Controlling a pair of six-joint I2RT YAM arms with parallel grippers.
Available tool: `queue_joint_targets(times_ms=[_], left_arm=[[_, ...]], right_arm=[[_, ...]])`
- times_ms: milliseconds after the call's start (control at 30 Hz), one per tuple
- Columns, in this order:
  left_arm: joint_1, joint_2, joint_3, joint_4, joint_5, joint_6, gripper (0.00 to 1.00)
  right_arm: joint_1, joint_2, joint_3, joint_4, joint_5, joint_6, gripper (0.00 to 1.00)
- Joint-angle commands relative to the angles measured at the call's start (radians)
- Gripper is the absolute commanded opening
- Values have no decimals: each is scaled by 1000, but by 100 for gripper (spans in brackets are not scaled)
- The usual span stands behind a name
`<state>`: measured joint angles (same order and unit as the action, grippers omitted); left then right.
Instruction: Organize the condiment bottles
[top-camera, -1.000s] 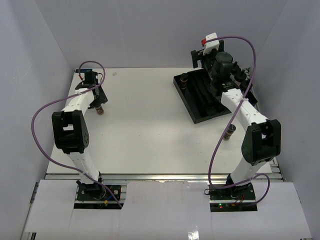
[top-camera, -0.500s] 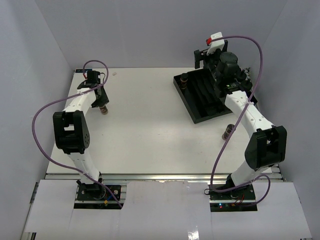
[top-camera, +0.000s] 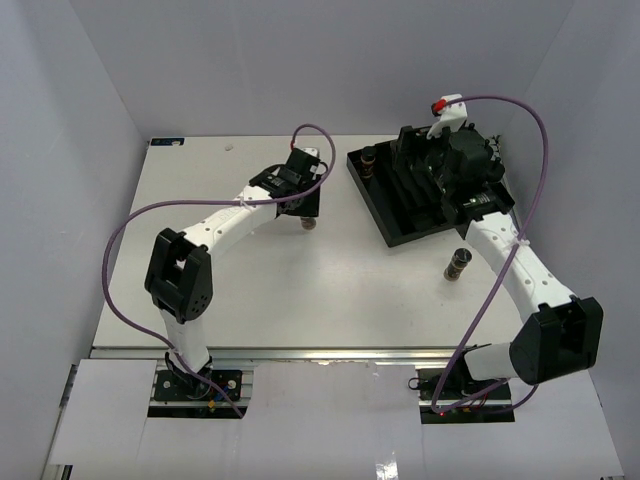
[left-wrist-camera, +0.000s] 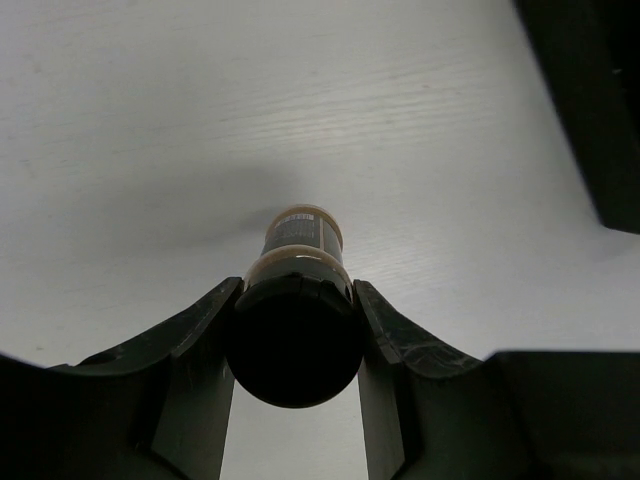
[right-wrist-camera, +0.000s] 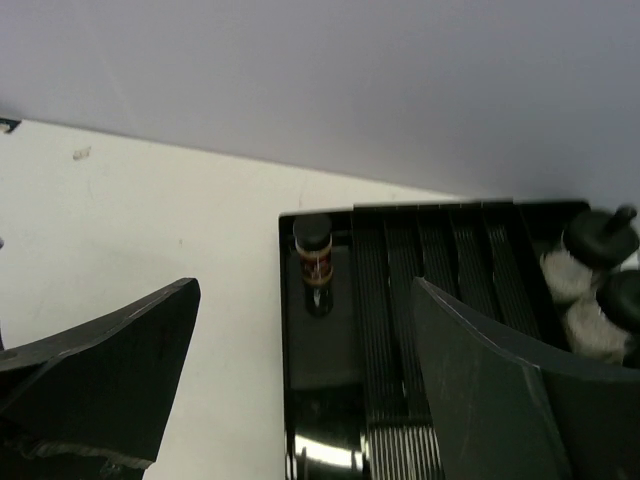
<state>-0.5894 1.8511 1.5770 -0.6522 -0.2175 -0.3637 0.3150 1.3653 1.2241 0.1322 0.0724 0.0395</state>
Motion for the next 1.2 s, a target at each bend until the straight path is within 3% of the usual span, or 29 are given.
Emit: queue_joint_targets(times_ms=[0, 233, 300, 567, 667, 800, 933, 967, 1167], left_arm=[[-71, 23, 47, 5, -60, -38, 0], [-142, 94, 70, 14, -87, -47, 0], [-147, 94, 54, 28, -91, -52, 5], [-156, 115, 42, 29, -88, -67, 31], [-156, 122, 46, 23, -77, -64, 52], [-156, 134, 70, -8, -72, -66, 67], [-156, 133, 93, -32, -67, -70, 86], [-156, 130, 100, -36, -66, -73, 95], [-154, 94, 230, -124, -57, -78, 98]], right_arm=[[2, -115, -114, -18, 48, 60, 93], [1, -175, -166, -36, 53, 32, 93], [1, -181, -175, -39, 59, 28, 93], [1, -205, -191, -41, 61, 22, 93], [1, -207, -187, -46, 60, 20, 93], [1, -217, -201, -46, 60, 15, 93], [1, -219, -195, -55, 61, 12, 94], [2, -219, -191, -60, 59, 11, 94], [2, -230, -165, -112, -34, 20, 93]])
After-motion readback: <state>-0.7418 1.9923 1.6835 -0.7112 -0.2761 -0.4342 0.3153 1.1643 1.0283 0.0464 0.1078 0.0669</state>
